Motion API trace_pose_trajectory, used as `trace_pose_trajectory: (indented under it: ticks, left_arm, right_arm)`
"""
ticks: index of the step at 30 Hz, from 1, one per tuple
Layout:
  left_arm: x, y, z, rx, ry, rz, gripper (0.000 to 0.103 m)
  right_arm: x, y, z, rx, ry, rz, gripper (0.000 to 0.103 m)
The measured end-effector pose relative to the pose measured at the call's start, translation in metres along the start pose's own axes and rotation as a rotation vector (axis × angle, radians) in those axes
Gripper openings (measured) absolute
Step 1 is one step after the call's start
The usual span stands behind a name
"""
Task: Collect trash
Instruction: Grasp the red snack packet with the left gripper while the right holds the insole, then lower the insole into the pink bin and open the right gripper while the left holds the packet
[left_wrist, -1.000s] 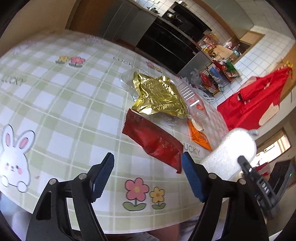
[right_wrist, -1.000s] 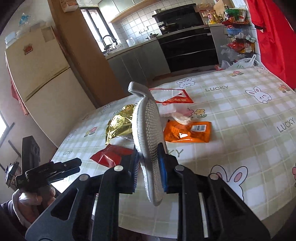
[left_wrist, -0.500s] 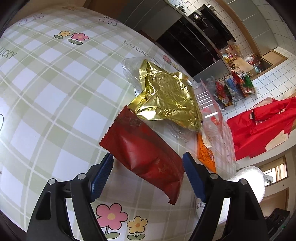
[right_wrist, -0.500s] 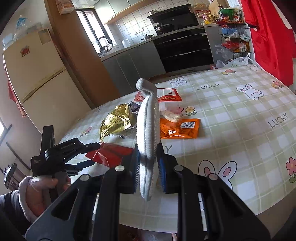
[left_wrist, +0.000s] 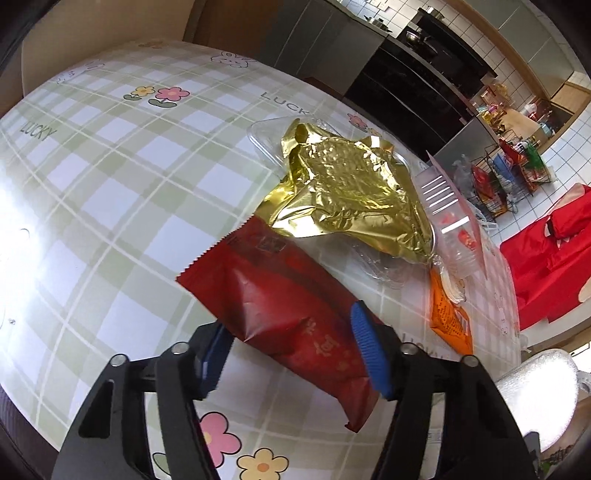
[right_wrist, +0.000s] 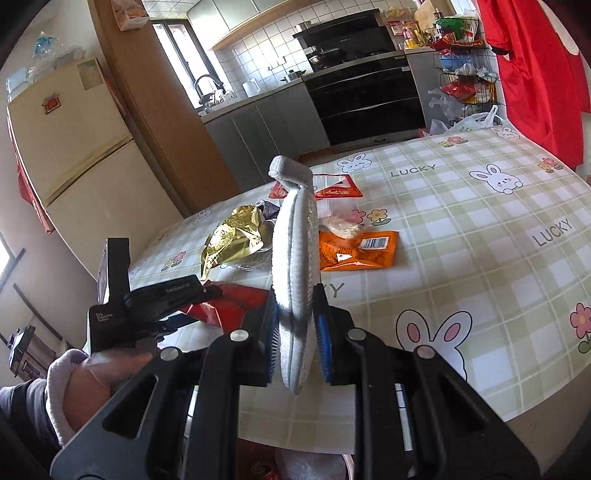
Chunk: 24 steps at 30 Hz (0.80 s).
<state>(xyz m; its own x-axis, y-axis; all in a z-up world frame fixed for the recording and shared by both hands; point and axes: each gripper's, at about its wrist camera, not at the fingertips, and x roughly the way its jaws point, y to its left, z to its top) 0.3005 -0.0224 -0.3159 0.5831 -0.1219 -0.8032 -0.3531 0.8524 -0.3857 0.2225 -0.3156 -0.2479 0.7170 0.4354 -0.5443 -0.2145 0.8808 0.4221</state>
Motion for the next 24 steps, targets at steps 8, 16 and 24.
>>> trace_pose_trajectory:
  ticks: [8,16,24]
  left_arm:
    - [-0.038,0.024,-0.012,0.049,-0.038,-0.071,0.03]
    - [-0.122,0.052,-0.018,0.141,-0.171,-0.117,0.019]
    - [-0.21,0.051,-0.023,0.295,-0.359,-0.116,0.019]
  right_arm:
    - [-0.008,0.0,-0.007,0.01,-0.003,0.017,0.021]
    - [-0.026,0.004,-0.006,0.026,-0.031,0.036,0.021]
    - [-0.062,0.024,0.0,0.009,-0.08,0.066,0.021]
